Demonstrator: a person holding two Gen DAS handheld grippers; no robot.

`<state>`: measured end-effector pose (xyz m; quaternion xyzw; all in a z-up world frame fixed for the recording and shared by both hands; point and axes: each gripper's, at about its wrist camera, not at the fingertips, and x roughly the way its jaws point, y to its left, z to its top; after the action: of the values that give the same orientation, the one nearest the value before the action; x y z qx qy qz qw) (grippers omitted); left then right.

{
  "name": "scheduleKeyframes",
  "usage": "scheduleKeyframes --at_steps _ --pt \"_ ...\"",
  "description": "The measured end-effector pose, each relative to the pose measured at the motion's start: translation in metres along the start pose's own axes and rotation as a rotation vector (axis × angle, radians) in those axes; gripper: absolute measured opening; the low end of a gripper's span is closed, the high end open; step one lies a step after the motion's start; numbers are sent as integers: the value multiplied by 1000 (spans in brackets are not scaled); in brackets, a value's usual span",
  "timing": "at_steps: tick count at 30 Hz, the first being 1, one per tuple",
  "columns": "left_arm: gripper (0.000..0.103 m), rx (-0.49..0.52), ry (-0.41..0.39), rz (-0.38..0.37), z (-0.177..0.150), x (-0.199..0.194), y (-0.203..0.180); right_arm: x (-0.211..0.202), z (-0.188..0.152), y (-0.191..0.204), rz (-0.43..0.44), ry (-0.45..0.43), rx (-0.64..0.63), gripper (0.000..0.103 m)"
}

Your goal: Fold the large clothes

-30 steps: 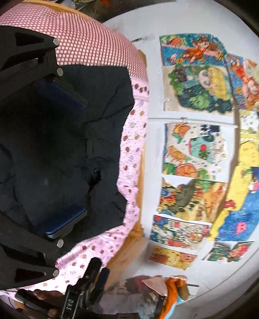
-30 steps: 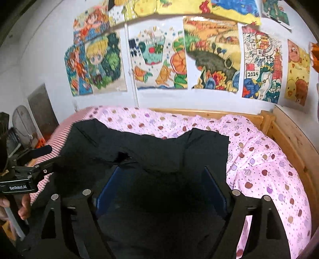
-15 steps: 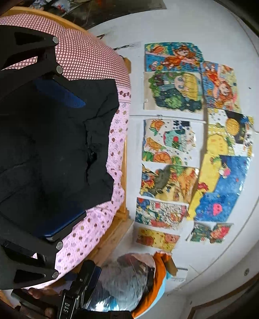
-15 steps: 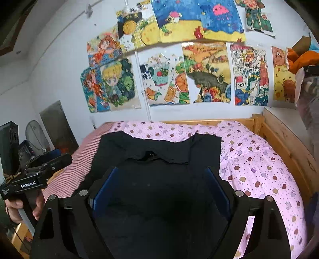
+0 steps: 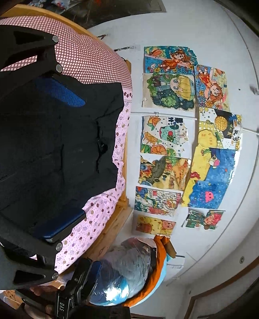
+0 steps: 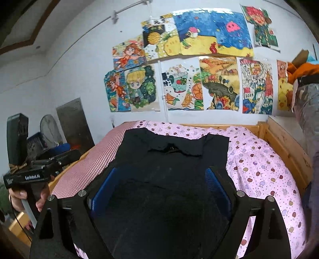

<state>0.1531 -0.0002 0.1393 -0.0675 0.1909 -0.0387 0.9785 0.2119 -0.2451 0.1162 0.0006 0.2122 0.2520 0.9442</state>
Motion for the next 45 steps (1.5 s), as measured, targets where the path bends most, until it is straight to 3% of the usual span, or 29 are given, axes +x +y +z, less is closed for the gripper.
scheduleKeyframes --at_steps 5,10,16,24,33,36,39,45 --pt "103 -10 -6 4 -17 -4 4 -17 -16 1 27 -51 14 88" --pt "103 -57 66 16 -35 1 13 -18 -28 0 12 -49 -7 89" --pt "103 -90 137 44 -55 11 26 -11 -45 -13 22 20 5 90" --pt "103 -74 196 80 -73 18 30 -3 -64 -26 -31 80 3 92" --pt "103 -11 289 57 -103 27 25 16 -84 -15 8 163 -74 93" --pt "103 10 341 39 -115 32 24 24 -101 -4 82 227 -131 93" --pt "103 28 374 18 -126 34 23 25 -108 2 96 249 -169 93" --pt "103 139 409 -28 -147 29 13 28 -125 9 132 320 -208 93"
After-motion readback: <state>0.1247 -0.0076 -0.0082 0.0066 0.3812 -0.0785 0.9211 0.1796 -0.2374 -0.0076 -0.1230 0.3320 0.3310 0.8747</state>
